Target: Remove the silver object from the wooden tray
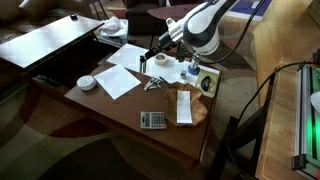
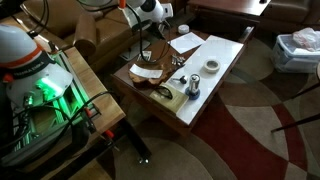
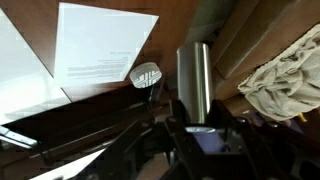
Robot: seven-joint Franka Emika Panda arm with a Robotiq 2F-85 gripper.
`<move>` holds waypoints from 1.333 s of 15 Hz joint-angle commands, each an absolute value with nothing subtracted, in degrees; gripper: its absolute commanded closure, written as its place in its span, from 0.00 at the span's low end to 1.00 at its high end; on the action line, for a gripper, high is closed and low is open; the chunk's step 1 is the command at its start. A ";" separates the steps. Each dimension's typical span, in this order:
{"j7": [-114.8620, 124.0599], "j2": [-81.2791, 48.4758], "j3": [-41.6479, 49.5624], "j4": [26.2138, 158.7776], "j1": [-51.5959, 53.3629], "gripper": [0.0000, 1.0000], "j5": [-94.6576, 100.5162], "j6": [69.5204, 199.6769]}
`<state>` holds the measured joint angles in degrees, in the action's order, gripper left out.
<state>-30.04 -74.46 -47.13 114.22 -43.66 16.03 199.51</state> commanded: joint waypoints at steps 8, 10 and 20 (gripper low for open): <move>-23.99 -76.43 -39.76 112.48 -42.20 0.88 40.10 201.02; -24.02 -77.74 -39.47 111.74 -41.93 0.88 43.37 201.88; -37.58 -86.01 -35.86 106.94 -39.88 0.88 42.39 202.72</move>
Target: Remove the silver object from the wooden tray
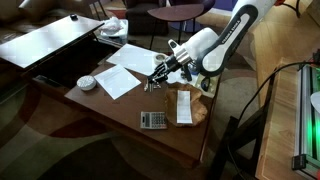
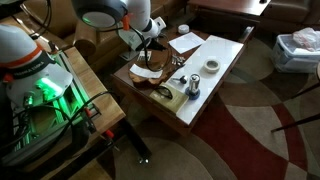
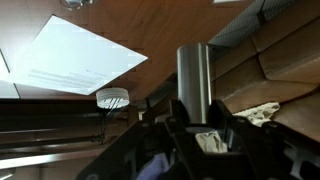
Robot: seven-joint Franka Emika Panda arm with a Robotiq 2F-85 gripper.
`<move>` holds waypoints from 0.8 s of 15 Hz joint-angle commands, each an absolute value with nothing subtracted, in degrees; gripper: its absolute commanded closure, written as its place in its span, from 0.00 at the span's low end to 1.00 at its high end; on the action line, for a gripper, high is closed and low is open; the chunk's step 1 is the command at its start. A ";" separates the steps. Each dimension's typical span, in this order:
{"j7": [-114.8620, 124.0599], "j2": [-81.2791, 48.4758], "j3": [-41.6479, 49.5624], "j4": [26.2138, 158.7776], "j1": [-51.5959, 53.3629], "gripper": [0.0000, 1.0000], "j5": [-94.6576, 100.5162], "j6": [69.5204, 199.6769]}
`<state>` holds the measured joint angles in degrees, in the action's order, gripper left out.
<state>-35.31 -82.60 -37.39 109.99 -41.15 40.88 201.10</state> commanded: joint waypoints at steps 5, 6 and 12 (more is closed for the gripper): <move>-36.09 -85.37 -34.33 107.98 -39.33 0.88 42.77 202.37; -35.65 -85.36 -33.90 107.98 -38.96 0.63 42.96 202.73; -35.68 -85.16 -34.07 107.97 -38.98 0.63 42.95 202.73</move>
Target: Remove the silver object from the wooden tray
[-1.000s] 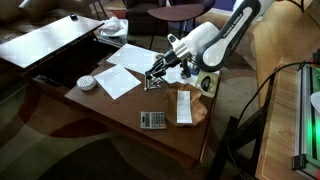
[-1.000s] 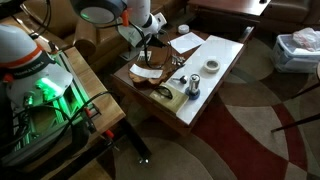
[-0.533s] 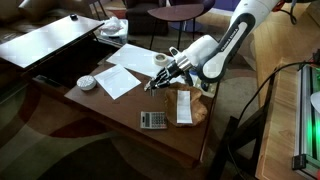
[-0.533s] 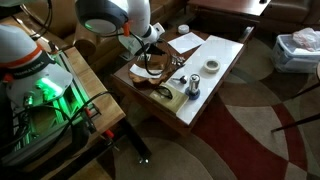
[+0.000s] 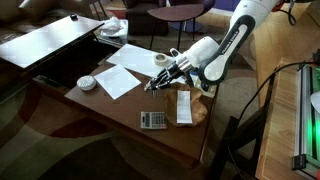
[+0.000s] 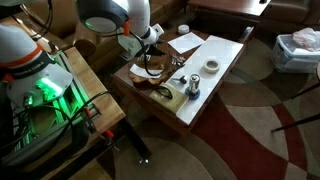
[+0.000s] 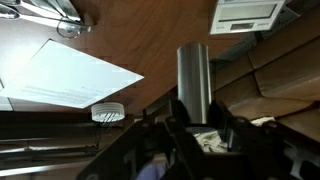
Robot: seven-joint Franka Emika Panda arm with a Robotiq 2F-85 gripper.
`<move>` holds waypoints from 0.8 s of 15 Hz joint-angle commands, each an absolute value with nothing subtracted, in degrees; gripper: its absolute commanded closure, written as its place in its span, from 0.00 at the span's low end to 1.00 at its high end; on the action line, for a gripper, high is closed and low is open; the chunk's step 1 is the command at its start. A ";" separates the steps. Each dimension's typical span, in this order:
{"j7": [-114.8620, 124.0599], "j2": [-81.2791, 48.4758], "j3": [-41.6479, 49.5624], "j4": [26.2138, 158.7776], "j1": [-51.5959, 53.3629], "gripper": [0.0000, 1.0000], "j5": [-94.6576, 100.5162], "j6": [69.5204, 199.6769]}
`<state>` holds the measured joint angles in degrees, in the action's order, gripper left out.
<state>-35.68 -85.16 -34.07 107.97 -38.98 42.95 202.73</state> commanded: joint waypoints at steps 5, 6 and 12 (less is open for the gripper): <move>-36.64 -86.42 -29.47 104.04 -33.99 0.88 44.36 208.79; -28.72 -83.72 -25.15 103.38 -29.65 0.88 48.20 211.64; -21.23 -83.64 -16.66 100.58 -19.79 0.88 46.56 218.71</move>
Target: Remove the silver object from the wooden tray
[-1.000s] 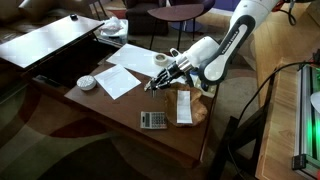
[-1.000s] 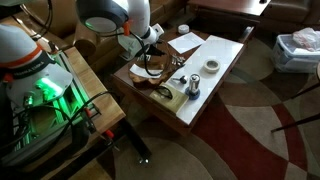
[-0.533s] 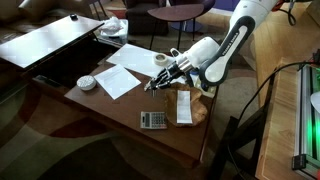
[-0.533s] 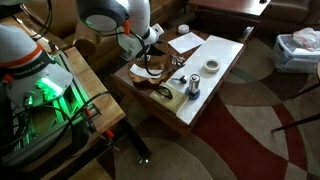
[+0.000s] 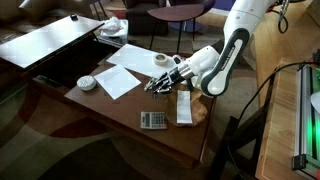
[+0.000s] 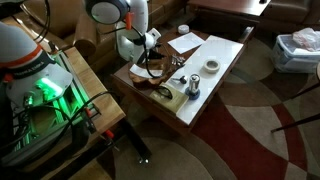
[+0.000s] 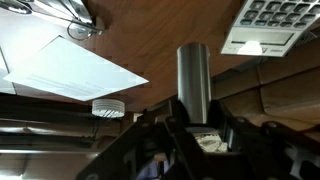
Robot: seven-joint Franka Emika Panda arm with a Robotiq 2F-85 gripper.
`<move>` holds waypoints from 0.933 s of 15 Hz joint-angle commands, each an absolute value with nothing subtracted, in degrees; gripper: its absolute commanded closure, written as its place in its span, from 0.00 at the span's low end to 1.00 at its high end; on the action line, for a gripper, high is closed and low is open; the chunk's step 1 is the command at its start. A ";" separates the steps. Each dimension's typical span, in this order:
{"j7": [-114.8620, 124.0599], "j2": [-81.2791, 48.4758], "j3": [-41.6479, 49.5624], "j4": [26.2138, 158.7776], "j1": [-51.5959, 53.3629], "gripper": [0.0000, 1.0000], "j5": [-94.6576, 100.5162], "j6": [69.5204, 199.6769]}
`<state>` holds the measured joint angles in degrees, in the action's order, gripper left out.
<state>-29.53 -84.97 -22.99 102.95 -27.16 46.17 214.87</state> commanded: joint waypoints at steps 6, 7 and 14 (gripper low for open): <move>-11.60 -86.34 -9.99 95.12 -11.37 0.88 45.77 219.45; -10.10 -84.59 -9.62 96.84 -10.72 0.88 44.90 219.81; -2.08 -84.58 -10.94 95.42 -11.36 0.63 46.42 218.92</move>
